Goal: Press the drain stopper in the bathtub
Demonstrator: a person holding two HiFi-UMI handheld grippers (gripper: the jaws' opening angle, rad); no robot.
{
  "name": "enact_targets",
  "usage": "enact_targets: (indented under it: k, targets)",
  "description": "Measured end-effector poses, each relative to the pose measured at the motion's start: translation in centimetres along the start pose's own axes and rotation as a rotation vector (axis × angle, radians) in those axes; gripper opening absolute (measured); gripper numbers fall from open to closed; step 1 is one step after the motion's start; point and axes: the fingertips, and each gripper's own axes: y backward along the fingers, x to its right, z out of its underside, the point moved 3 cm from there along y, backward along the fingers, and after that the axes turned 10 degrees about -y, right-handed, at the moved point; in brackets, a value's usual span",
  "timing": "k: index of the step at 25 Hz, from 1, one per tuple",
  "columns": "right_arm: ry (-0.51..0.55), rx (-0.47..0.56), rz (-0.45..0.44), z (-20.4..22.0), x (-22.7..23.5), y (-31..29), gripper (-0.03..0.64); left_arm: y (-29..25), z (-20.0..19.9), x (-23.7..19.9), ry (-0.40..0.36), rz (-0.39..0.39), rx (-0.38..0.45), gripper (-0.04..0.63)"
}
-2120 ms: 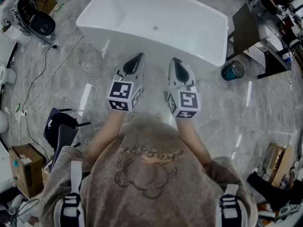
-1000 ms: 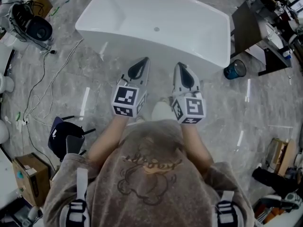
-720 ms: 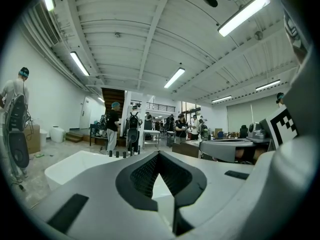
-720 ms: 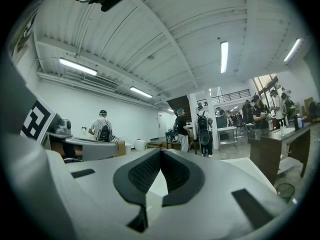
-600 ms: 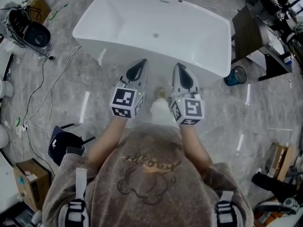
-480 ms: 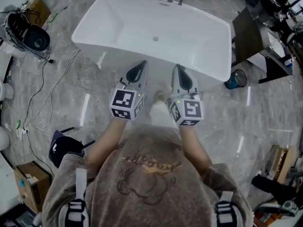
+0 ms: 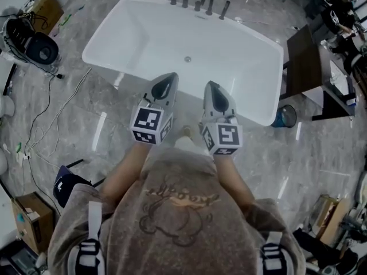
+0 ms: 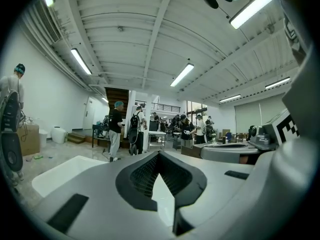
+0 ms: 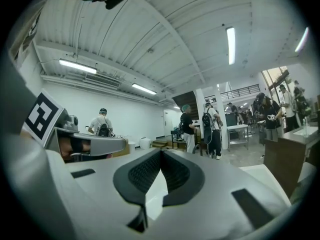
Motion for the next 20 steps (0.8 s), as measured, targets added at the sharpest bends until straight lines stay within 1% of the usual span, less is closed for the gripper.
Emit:
enact_targets:
  k: [5,11,15,20]
  targets:
    - [0.012,-0.02,-0.045,-1.1,2.8,-4.7,0.002,-4.9,-0.8,-1.3,0.003,-0.037,0.002,0.002]
    - [0.02,-0.037,-0.081,-1.9,6.0,-8.7,0.002,-9.2,-0.8,-2.5,0.013,-0.087,-0.001,0.002]
    - [0.02,-0.044,-0.089,-1.9,7.5,-11.0,0.002,-11.6,-1.0,-3.4,0.011,-0.097,0.011,0.002]
    - [0.012,-0.038,-0.097,-2.4,8.2,-13.9,0.002,-14.0,-1.1,-5.2,-0.008,-0.103,0.017,0.003]
